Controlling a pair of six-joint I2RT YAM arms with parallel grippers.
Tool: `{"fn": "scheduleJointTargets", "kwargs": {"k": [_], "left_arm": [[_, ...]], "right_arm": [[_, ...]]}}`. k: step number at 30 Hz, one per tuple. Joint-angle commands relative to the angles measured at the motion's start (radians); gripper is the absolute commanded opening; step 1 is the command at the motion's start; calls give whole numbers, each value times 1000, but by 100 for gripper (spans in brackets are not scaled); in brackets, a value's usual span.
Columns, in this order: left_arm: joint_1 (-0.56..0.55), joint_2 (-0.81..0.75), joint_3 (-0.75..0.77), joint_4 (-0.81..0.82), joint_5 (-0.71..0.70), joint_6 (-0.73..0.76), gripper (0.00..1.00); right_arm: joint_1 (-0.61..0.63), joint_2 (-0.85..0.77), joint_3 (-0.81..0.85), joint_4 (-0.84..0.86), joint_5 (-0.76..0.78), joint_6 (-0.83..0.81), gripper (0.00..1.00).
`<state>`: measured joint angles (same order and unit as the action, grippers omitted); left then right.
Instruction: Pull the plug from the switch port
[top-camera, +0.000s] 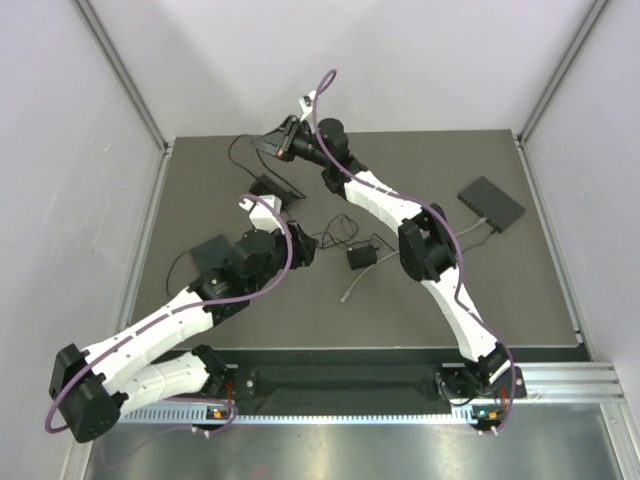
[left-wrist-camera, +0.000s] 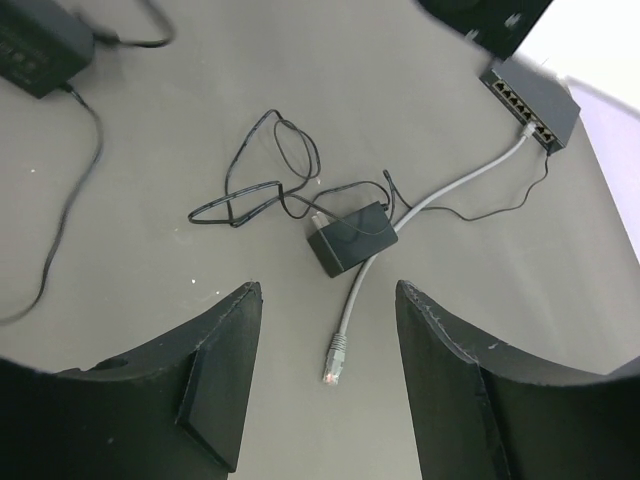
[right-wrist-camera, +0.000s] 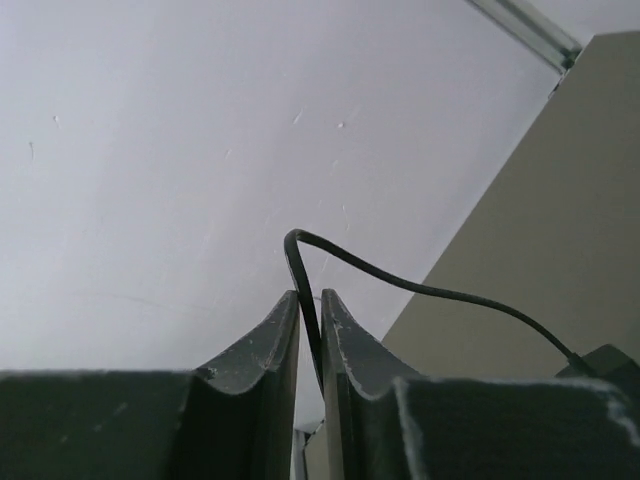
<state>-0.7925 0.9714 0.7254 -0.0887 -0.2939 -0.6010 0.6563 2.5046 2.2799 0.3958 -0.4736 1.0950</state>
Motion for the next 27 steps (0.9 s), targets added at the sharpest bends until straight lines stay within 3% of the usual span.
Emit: {"fn": "scheduleJointTargets", "kwargs": {"k": [1, 5, 9, 11, 15, 20, 27], "left_arm": [[6, -28, -6, 6, -33, -8, 61], [6, -42, -6, 4, -37, -10, 62], [6, -53, -4, 3, -19, -10, 62], [6, -48, -4, 9, -10, -11, 62], [7, -24, 5, 27, 39, -10, 63], [7, 33, 29, 55, 139, -9, 62], [7, 142, 71, 81, 286, -22, 61]], "right_arm": [[28, 25, 49, -18, -14, -30, 24], [17, 22, 50, -171, -55, -138, 52], [-41, -71, -6, -369, -83, -292, 65], [-93, -133, -112, -432, -80, -339, 66], [-190, -404, -374, -549, 39, -499, 67], [-394, -662, -694, -635, 153, -590, 65], [-750, -892, -908, -805, 372, -629, 57]]}}
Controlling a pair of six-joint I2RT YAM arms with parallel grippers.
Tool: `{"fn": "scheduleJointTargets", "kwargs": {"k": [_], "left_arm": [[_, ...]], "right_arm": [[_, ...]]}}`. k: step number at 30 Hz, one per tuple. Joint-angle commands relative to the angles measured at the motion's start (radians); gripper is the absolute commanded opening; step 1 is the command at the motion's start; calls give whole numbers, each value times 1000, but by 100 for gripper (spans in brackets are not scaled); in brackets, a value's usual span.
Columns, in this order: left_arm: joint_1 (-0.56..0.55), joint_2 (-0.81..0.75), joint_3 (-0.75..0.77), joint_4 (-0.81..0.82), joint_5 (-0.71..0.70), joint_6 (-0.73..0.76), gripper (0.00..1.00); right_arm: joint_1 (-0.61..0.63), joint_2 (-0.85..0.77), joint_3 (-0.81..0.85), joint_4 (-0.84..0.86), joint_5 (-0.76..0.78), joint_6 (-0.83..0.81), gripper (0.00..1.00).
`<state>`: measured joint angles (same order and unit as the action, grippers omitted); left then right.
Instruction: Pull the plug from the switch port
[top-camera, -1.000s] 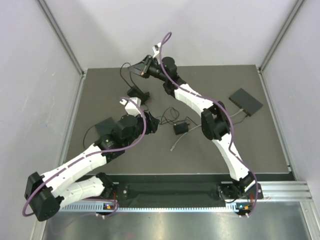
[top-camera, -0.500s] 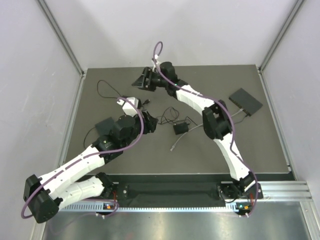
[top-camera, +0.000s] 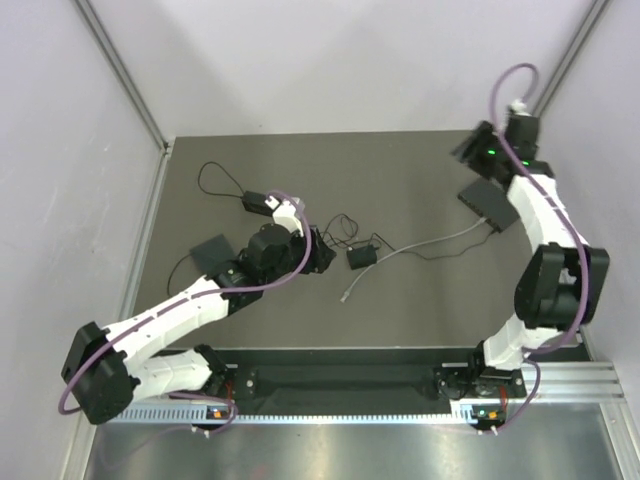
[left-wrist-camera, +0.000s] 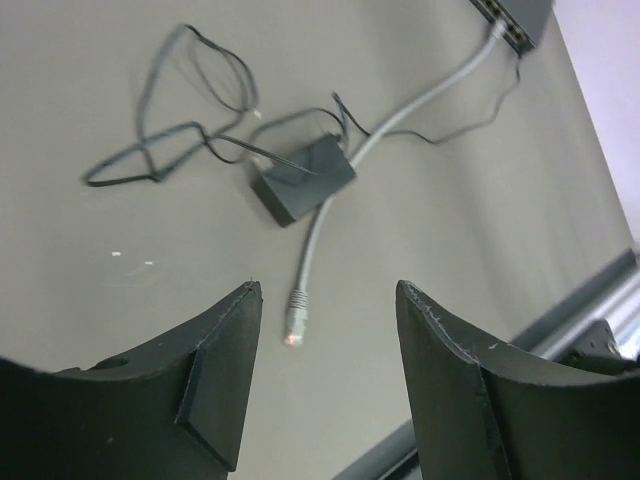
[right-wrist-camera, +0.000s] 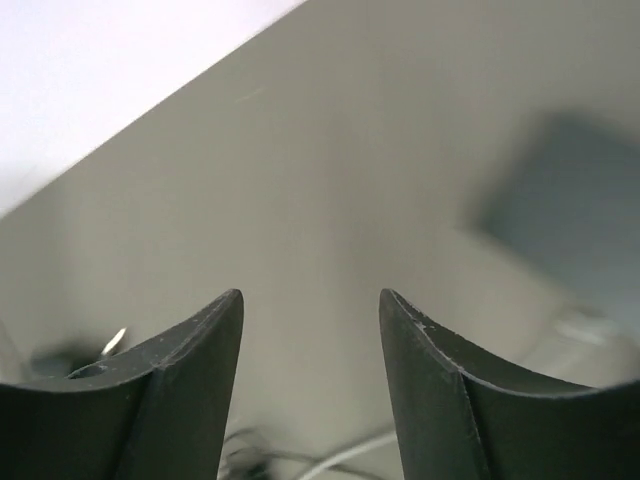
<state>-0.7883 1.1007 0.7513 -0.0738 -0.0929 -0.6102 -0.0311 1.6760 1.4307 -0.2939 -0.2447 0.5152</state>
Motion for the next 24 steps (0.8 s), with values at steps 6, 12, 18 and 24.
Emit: {"fn": "scheduleJointTargets", "kwargs": {"k": [6, 12, 18, 24], "left_arm": [[3, 62, 56, 129, 168, -33, 60], [3, 93, 48, 163, 219, -42, 60], [3, 103, 56, 170, 232, -34, 59], [3, 96, 56, 178, 232, -34, 59]], "right_arm": [[-202, -96, -147, -159, 304, -28, 57], [-248, -75, -251, -114, 301, 5, 51], [-251, -49, -300, -82, 349, 32, 50], [-251, 16, -311, -77, 346, 34, 42]]}}
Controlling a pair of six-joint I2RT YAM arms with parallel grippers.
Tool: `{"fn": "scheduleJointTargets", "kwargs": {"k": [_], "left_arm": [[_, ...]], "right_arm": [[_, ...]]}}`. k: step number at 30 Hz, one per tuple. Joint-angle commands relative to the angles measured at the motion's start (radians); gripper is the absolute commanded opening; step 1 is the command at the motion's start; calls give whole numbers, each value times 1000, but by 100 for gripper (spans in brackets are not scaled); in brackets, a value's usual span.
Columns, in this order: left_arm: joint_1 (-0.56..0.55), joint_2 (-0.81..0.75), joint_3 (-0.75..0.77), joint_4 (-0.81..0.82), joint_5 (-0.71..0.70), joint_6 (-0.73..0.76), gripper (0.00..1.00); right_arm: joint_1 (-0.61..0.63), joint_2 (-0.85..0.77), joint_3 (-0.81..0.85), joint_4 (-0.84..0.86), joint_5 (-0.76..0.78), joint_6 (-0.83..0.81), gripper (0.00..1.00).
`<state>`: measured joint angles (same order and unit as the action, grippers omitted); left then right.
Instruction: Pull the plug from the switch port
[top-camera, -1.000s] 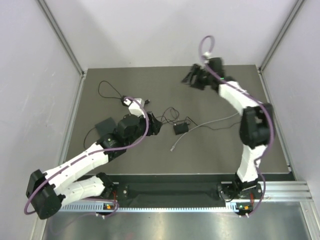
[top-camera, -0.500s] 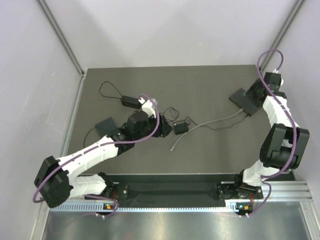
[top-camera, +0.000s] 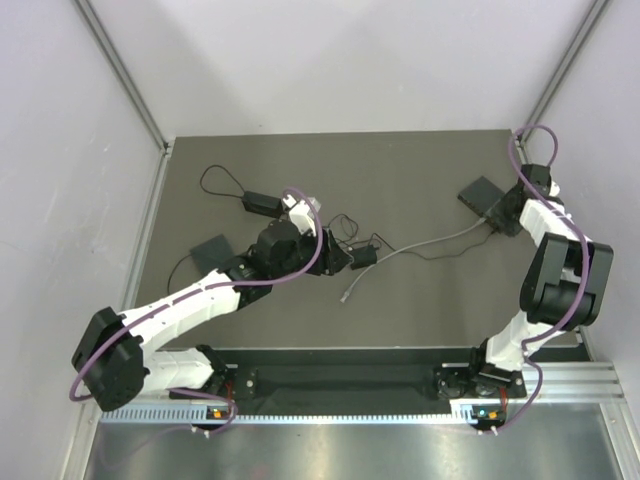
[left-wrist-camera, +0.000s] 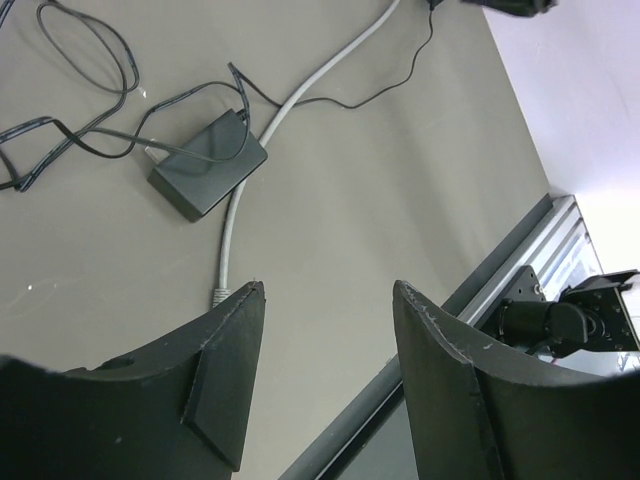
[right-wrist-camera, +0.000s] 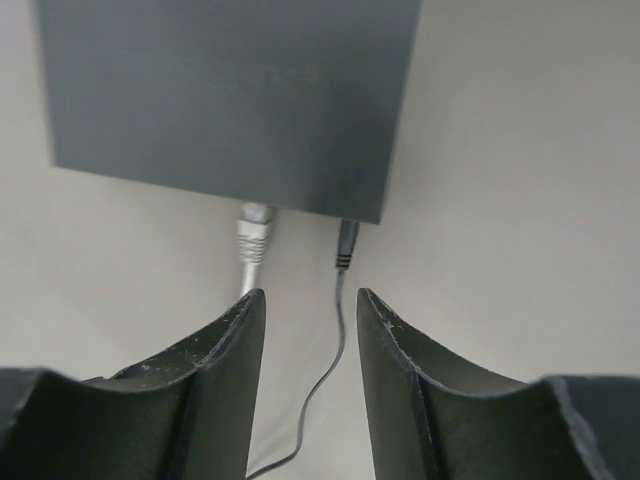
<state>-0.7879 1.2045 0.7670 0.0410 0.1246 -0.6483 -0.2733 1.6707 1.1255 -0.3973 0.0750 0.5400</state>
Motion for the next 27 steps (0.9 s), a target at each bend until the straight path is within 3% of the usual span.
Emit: {"fn": "scheduleJointTargets", "kwargs": {"k": [1, 19, 27], "left_arm": [[3, -10, 40, 65, 15, 3, 59], [3, -10, 40, 79, 23, -14, 57], [3, -29, 35, 69, 12, -16, 57]], "right_arm": [[-9, 26, -10, 25, 29, 8, 42], [5, 70, -73, 77, 23, 21, 33], [51, 55, -101, 83, 20, 17, 17]]}}
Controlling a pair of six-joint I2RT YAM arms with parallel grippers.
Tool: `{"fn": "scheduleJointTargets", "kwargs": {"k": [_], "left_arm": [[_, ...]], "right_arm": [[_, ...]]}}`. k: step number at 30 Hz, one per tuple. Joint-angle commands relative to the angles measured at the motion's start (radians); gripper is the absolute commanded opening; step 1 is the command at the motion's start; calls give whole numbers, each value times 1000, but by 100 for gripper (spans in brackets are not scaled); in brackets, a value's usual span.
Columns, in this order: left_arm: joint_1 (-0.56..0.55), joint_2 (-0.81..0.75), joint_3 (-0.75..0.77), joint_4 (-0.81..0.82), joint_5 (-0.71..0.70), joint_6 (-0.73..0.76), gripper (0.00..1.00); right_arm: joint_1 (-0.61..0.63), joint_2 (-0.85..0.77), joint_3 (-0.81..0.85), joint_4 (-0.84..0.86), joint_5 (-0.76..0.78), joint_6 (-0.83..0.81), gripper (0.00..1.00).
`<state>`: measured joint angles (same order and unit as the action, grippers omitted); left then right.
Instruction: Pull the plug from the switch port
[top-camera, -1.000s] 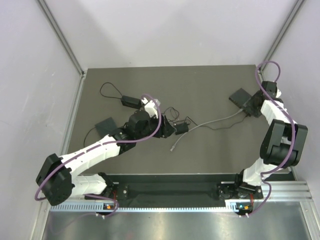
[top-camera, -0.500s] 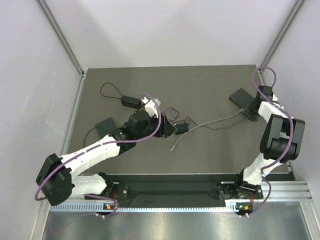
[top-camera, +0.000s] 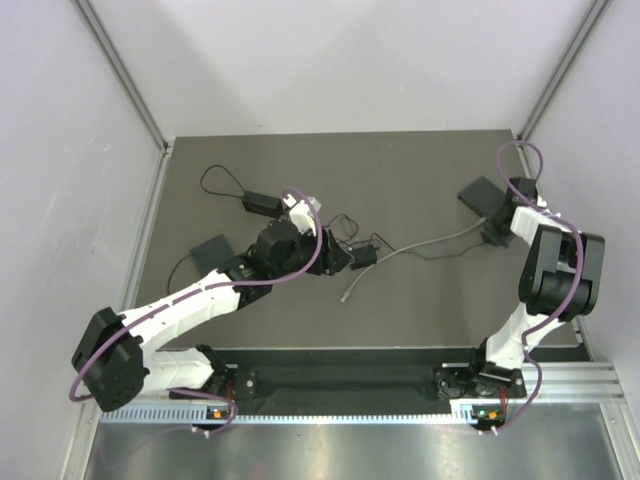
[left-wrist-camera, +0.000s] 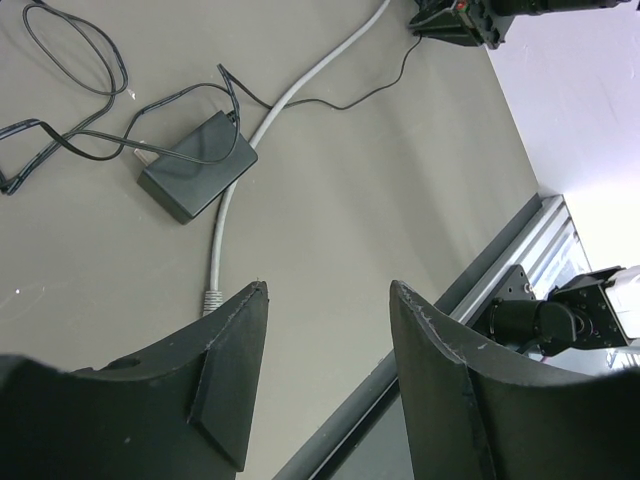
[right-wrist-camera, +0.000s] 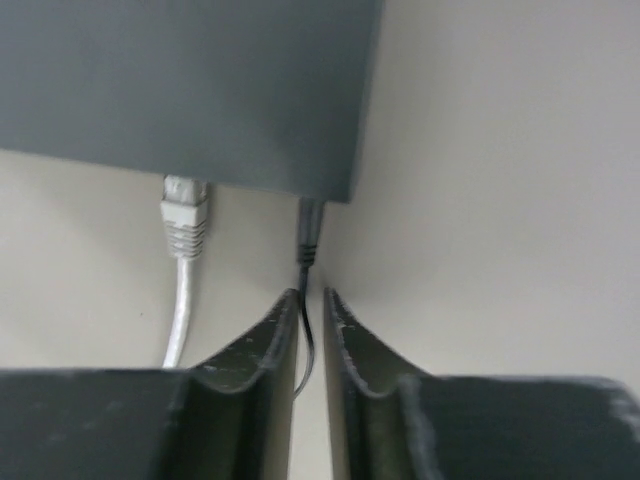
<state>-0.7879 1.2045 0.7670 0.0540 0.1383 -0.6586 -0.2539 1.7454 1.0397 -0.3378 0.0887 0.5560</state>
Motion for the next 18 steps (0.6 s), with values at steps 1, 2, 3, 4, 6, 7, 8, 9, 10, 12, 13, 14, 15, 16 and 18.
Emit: {"fn": "scheduleJointTargets", "kwargs": {"k": [1, 2, 3, 4, 6, 7, 8, 9, 10, 12, 13, 14, 15, 16, 18], "left_arm": [[3, -34, 35, 53, -2, -6, 57], [1, -37, 37, 46, -3, -6, 57], [3, -45, 38, 43, -3, -6, 57], [3, -48, 38, 37, -2, -7, 57], [3, -59, 46, 15, -8, -9, 57], [3, -69, 49, 4, -12, -9, 57], [3, -77, 52, -3, -16, -7, 57], [3, -91, 57, -22, -23, -7, 57], [3, -100, 58, -29, -26, -7, 57], [3, -120, 64, -49, -34, -9, 57], [3, -125, 66, -49, -34, -9, 57], [3, -129, 71, -81, -37, -10, 57], [3, -134, 71, -97, -39, -12, 57], [3, -135, 74, -105, -37, -12, 57], [3, -129, 89, -120, -37, -12, 57]], "right_arm": [[41, -23, -18, 23, 8, 1, 14], [60, -33, -21, 20, 8, 1, 13], [73, -40, -30, 19, 8, 1, 13], [88, -52, -35, 20, 6, 1, 12], [140, -64, -53, 14, 9, 4, 9], [162, -72, -61, 14, 8, 5, 9], [209, -86, -67, 14, 16, 13, 9], [234, -92, -84, 16, 16, 16, 9], [246, -104, -90, 13, 16, 24, 9], [332, -119, -116, 16, 13, 36, 9], [355, -136, -125, 23, 10, 50, 9], [405, -144, -141, 23, 8, 53, 9], [430, -152, -145, 23, 9, 55, 9], [453, -161, -148, 17, 13, 56, 10], [496, -175, -155, 13, 6, 47, 11]]}}
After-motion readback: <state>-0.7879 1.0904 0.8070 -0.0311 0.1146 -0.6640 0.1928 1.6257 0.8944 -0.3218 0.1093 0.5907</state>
